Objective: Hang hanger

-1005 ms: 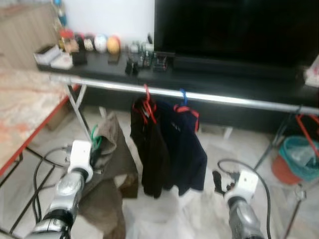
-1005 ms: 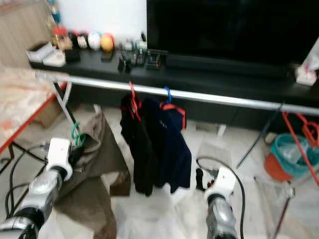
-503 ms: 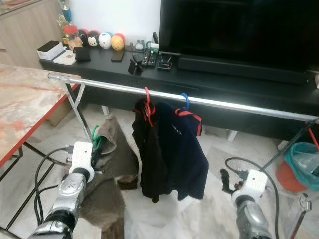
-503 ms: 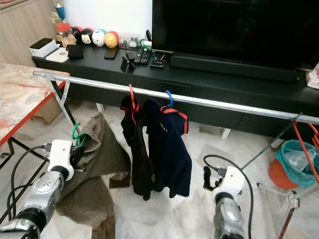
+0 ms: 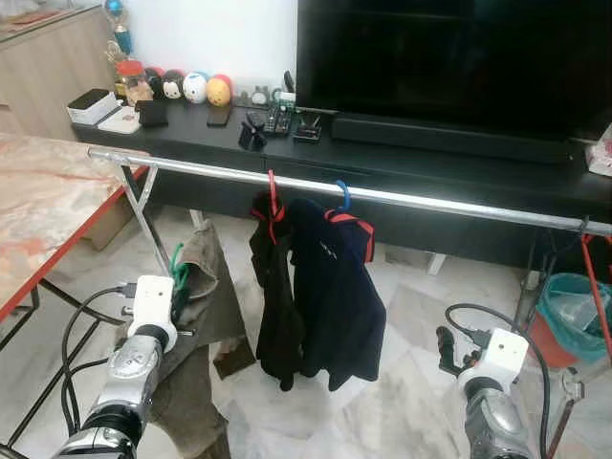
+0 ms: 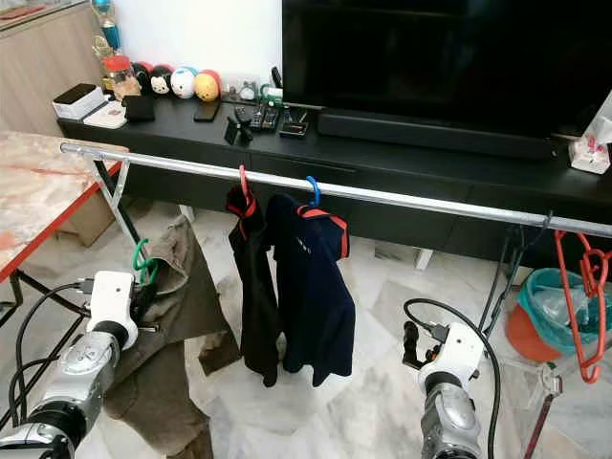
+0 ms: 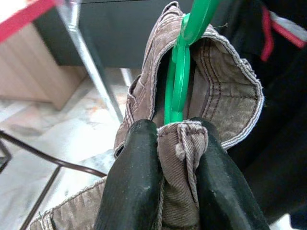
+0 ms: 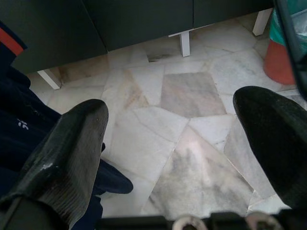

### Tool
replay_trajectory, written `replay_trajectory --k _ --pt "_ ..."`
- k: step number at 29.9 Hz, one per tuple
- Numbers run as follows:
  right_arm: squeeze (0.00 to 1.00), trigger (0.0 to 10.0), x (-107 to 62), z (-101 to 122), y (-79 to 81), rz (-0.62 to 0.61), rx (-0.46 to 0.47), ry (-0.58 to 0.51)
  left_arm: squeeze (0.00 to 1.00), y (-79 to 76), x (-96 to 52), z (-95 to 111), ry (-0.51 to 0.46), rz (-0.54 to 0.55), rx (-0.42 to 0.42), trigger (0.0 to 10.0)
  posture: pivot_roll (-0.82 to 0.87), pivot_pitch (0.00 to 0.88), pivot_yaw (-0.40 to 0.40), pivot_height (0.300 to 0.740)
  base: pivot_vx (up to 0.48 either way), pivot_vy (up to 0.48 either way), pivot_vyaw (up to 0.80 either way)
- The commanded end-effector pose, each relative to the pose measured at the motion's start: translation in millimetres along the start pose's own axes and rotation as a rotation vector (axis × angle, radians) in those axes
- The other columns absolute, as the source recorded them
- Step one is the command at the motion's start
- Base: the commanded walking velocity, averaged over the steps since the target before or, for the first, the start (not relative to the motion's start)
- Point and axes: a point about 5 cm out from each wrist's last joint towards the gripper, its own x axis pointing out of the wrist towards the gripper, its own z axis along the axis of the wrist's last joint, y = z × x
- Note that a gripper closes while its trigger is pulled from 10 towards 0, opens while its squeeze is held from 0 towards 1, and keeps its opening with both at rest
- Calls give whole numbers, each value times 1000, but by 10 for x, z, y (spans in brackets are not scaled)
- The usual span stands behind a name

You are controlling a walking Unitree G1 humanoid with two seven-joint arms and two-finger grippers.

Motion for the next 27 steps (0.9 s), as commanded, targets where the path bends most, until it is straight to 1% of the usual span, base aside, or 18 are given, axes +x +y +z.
replay_trajectory --k 1,8,10,11,12,16,17,18,20,22,27 --pt "0 10000 6 9 -29 -16 13 5 0 81 66 183 -72 46 7 10000 84 0 -29 740 0 0 0" --pt "0 10000 2 0 -31 -15 14 8 0 99 74 181 -57 23 30 10000 86 0 -31 740 0 0 0" --pt "0 10000 2 0 -27 -14 16 8 0 150 75 184 -51 39 52 10000 86 0 -31 740 0 0 0" --pt "0 10000 3 0 -25 -12 16 8 0 204 73 186 -47 65 52 10000 85 0 -34 740 0 0 0" --pt "0 10000 3 0 -23 -10 15 9 0 273 69 194 -45 97 46 10000 86 0 -35 740 0 0 0" --pt "0 10000 4 -1 -20 -7 14 11 0 331 70 218 -54 109 23 10000 91 0 -38 740 0 0 0" --pt "0 10000 5 -1 -16 -6 13 11 0 331 74 239 -67 97 3 10000 90 0 -38 740 0 0 0" --pt "0 10000 5 -1 -16 -6 13 11 0 331 74 239 -67 97 3 10000 90 0 -38 740 0 0 0" --pt "0 10000 9 3 -5 -2 13 11 0 300 87 294 -103 52 -32 10000 89 0 -37 740 0 0 0" --pt "0 10000 11 3 6 1 14 10 0 280 93 328 -124 27 -39 10000 89 0 -36 740 0 0 0" --pt "0 10000 9 0 8 3 15 9 0 292 93 351 -148 30 -71 10000 86 0 -35 740 0 0 0"
